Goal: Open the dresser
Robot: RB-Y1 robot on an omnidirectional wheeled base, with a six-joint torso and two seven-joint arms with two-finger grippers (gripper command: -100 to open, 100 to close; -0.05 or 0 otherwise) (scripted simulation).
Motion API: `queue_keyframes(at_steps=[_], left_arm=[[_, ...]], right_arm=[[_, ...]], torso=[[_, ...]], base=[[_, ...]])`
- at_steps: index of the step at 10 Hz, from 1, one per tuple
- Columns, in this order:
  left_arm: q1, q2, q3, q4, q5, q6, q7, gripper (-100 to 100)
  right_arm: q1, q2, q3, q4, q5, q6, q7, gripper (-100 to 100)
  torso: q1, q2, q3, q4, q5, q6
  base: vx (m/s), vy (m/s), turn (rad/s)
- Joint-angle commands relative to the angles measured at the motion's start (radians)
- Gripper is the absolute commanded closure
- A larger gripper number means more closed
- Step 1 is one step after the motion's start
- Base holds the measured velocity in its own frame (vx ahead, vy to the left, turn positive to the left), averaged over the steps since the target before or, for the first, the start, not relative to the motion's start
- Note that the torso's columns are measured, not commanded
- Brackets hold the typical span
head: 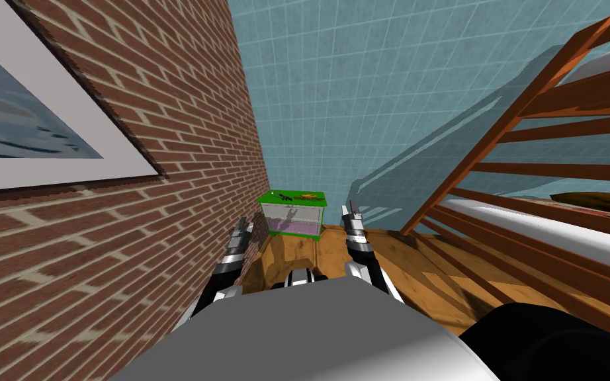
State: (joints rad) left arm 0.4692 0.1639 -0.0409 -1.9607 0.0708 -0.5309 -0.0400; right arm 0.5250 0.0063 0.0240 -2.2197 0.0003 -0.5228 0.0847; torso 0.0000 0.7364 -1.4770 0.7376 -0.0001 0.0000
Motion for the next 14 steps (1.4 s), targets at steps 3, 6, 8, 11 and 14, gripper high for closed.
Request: queue_keyframes(at_steps=[3,6,8,11,14], left_arm=[[-0.032,0.014,-0.009,0.134,-0.01,-0.09,0.001,-100],[-0.049,0.018,-0.015,0.212,-0.016,-0.141,0.001,-100],[-0.058,0.019,-0.018,0.266,-0.019,-0.167,0.001,-100],[-0.077,0.02,-0.024,0.353,-0.026,-0.22,0.002,-100],[-0.097,0.02,-0.031,0.433,-0.033,-0.273,0.002,-100]], right_arm=[[0.0,0.0,0.0,0.0,0.0,0.0,0.0,0],[0.0,0.0,0.0,0.0,0.0,0.0,0.0,0],[0.0,0.0,0.0,0.0,0.0,0.0,0.0,0],[0.0,0.0,0.0,0.0,0.0,0.0,0.0,0],[0.0,0.0,0.0,0.0,0.0,0.0,0.0,0]], torso=[[0.0,0.0,0.0,0.0,0.0,0.0],[0.0,0.004,0.002,0.001,0.0,0.0],[0.0,0.003,0.002,0.001,0.0,0.0],[0.001,0.002,0.001,0.0,0.0,0.0],[0.0,0.002,0.001,0.001,0.0,0.0]], base=[[0.127,-0.017,-0.047],[0.109,-0.011,-0.041],[0.098,-0.015,-0.027],[0.116,-0.01,-0.04],[0.108,0.001,-0.044]])
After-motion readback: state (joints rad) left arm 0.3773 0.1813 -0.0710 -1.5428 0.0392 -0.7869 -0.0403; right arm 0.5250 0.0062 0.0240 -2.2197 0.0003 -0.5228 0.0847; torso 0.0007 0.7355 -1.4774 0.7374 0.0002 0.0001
